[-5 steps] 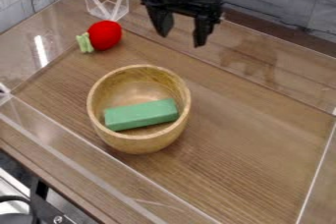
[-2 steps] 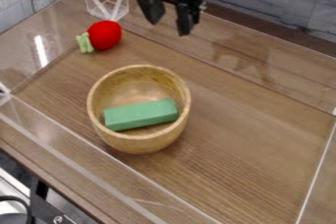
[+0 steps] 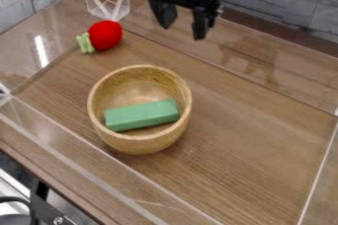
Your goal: Move the red fruit to the left side of the table
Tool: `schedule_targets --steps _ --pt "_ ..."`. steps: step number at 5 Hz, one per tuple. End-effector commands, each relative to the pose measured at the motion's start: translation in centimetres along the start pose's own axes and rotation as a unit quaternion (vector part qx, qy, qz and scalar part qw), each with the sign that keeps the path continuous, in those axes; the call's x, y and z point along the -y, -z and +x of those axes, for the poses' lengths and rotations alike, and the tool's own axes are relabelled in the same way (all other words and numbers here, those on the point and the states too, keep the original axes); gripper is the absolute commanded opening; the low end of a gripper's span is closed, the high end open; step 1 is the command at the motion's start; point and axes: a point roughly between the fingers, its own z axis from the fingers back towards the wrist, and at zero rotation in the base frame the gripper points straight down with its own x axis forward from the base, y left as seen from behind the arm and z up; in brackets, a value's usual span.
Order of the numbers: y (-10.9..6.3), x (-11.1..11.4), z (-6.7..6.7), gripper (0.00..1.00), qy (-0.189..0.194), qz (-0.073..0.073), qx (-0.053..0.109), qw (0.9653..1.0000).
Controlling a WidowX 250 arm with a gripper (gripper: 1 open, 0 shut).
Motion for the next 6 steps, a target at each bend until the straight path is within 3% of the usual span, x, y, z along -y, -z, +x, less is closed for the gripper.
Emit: schedule_targets --steps 1,2,3,4,5,6 --pt "-1.3 -0.2 0.5 1.00 0.003 0.013 0.023 0.9997" --pt "-1.1 -0.2 0.4 1.00 0.016 0.013 0.022 0.9996" --pt "-1.0 -0.3 0.4 0.00 0.025 0.014 0.020 0.9994" --pt "-1.7 -1.0 0.8 1.00 0.016 0.021 0.019 0.9995" --pt "-2.5 -1.6 1.2 1.00 0.008 0.027 0.018 0.9994" --pt "-2.2 -1.6 -0.1 1.00 0.004 0.023 0.015 0.9996"
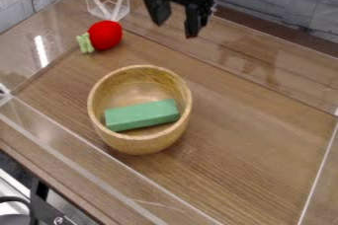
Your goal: Move the red fruit to the left side of the table
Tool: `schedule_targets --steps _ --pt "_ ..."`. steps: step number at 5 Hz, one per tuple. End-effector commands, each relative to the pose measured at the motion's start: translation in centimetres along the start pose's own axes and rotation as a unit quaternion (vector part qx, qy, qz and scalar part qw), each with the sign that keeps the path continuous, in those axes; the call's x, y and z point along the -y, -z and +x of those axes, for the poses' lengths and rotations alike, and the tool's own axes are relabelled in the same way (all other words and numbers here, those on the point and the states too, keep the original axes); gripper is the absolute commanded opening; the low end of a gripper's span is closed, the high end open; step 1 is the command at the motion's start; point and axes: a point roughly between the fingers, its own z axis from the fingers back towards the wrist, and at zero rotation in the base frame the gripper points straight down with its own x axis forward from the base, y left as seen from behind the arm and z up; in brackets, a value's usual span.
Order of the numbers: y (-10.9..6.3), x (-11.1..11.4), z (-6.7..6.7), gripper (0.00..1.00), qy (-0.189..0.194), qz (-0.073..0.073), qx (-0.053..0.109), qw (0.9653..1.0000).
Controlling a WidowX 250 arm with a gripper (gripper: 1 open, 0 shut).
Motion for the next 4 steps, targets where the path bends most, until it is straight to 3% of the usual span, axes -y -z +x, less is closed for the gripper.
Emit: schedule_targets --steps 1,3,4 --pt "-1.4 -0.2 -0.5 1.00 -0.001 0.000 0.028 0.9996" --pt "0.9 2.8 -1.3 1.00 0.025 -0.005 0.008 0.9996" --pt "2.5 5.8 -0.3 1.00 0.035 -0.007 0.000 0.9994"
